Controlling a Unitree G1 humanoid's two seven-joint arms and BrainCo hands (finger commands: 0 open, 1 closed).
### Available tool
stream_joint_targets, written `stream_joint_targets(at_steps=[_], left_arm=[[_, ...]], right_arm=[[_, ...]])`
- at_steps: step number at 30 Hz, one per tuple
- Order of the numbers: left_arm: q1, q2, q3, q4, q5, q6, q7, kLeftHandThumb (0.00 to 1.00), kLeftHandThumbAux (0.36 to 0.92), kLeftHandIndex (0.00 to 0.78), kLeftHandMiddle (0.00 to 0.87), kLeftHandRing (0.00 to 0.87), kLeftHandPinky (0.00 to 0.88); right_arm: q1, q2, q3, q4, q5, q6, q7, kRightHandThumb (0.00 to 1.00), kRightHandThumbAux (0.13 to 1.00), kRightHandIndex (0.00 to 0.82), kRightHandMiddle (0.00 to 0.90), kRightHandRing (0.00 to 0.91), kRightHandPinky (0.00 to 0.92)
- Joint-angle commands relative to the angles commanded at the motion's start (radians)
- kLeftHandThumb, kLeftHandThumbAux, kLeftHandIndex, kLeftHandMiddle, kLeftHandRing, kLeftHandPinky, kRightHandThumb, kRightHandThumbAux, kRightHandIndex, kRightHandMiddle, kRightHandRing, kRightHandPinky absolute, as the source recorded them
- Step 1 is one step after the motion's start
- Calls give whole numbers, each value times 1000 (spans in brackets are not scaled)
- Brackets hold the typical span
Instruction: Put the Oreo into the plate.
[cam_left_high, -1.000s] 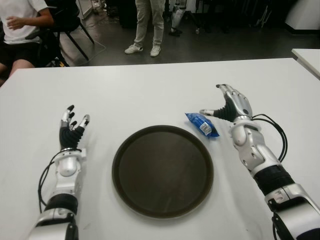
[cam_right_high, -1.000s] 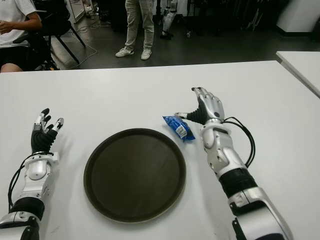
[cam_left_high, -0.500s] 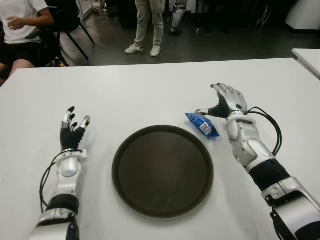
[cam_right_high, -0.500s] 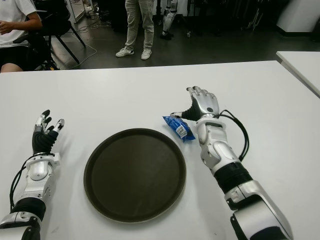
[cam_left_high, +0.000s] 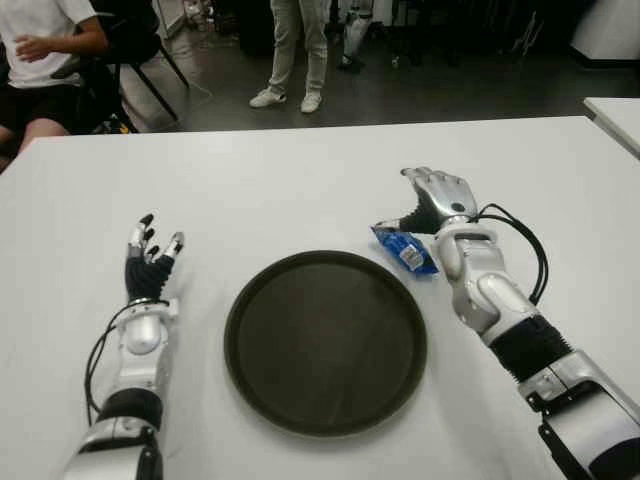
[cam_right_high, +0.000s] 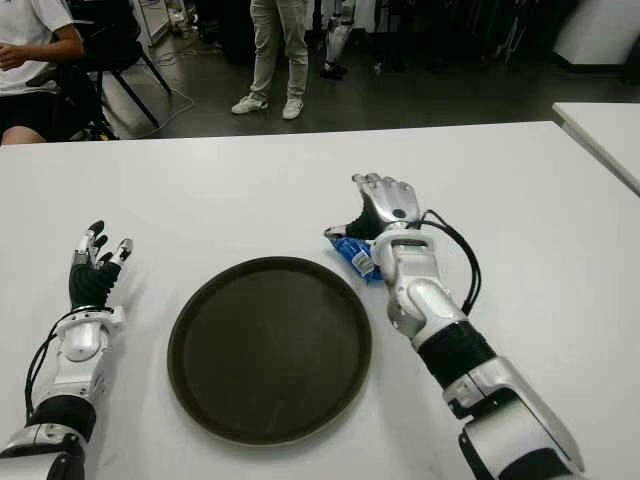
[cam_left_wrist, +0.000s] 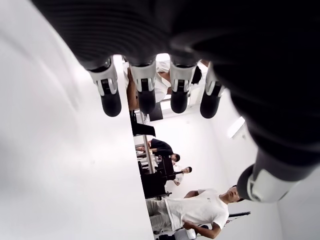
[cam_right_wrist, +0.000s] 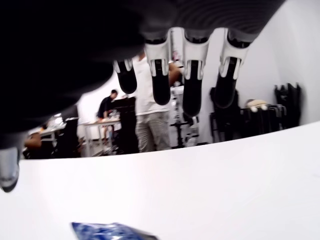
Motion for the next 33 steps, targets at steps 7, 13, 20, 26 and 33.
stream_joint_targets(at_steps=[7, 13, 20, 26, 33], left_arm=[[-14, -1, 2, 49, 6, -4, 19, 264, 597, 16, 23, 0, 0], [-19, -5, 1, 57, 3, -14, 19, 261, 595, 19, 15, 0, 0], [-23, -2, -6, 65, 13, -21, 31, 259, 612, 13, 11, 0, 0], [-20, -2, -5, 63, 11, -24, 34, 256, 618, 13, 12, 0, 0], [-19, -6, -3, 60, 6, -31, 36, 255, 615, 16, 8, 0, 0]], right_arm=[[6, 8, 16, -59, -35, 48, 48, 0, 421, 126, 176, 194, 247], [15, 13, 27, -91, -51, 70, 71, 0, 421, 137, 176, 205, 289], [24, 20, 34, -101, -67, 88, 95, 0, 425, 136, 172, 206, 271], [29, 18, 40, -107, -77, 104, 115, 0, 434, 150, 169, 194, 259], [35, 9, 50, -104, -93, 120, 146, 0, 455, 157, 174, 202, 272]])
